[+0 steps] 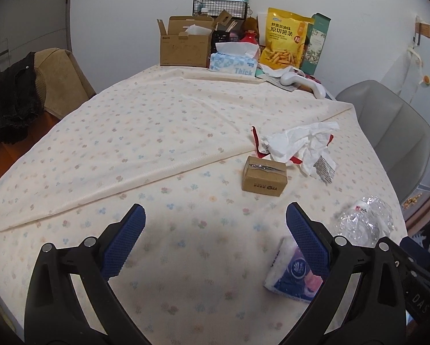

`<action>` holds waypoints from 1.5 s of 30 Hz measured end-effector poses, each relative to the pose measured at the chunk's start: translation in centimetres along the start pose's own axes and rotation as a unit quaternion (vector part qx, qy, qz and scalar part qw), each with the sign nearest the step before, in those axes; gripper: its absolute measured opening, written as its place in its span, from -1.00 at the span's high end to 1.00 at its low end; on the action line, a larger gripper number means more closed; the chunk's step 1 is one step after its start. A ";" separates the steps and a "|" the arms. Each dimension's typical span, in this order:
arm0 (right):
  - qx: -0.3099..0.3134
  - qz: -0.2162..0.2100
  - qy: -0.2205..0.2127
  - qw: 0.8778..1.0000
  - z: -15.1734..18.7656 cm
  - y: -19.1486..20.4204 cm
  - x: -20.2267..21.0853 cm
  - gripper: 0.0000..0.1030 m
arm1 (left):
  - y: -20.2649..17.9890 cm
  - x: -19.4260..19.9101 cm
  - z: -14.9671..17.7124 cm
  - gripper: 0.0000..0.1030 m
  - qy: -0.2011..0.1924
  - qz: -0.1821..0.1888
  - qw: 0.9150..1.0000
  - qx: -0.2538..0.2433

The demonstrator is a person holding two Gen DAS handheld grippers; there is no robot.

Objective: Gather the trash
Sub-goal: 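Grasp the clear plastic bottle with the right tool while the left tool grasps the small cardboard box, then carry the bottle and cardboard box over to the white bin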

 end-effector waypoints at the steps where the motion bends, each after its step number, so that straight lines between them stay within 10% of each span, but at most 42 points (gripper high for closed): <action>1: -0.001 -0.001 0.003 1.000 -0.1 0.1 -0.4 -0.22 | -0.1 -0.2 -0.1 -0.89 0.000 0.001 1.000 0.000; 29: -0.028 -0.031 0.010 0.999 -2.6 -1.8 -3.3 0.20 | -5.3 -5.7 -2.6 -0.88 0.037 0.014 0.999 -0.032; 34: -0.033 -0.033 0.014 0.999 -2.6 -2.1 -3.6 0.19 | -5.9 -7.2 -2.2 -0.64 0.056 0.013 0.998 -0.034; 38: -0.038 -0.035 0.025 0.998 -2.6 -2.1 -4.2 0.08 | -5.8 -7.8 -1.9 0.09 0.067 0.012 0.997 -0.031; 45: -0.054 -0.047 0.040 0.997 -1.9 -2.5 -5.5 -0.14 | -5.5 -7.1 -1.7 0.10 0.060 0.003 0.998 -0.033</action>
Point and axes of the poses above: each gripper's, at about its wrist camera, not at the fingertips, and x roughly against the way its jaws point, y to its left, z to its underside, the point moved 5 cm from there along -x, roughly the way its jaws point, and after that the axes turned 6 degrees about -z, right-handed, at the moved point
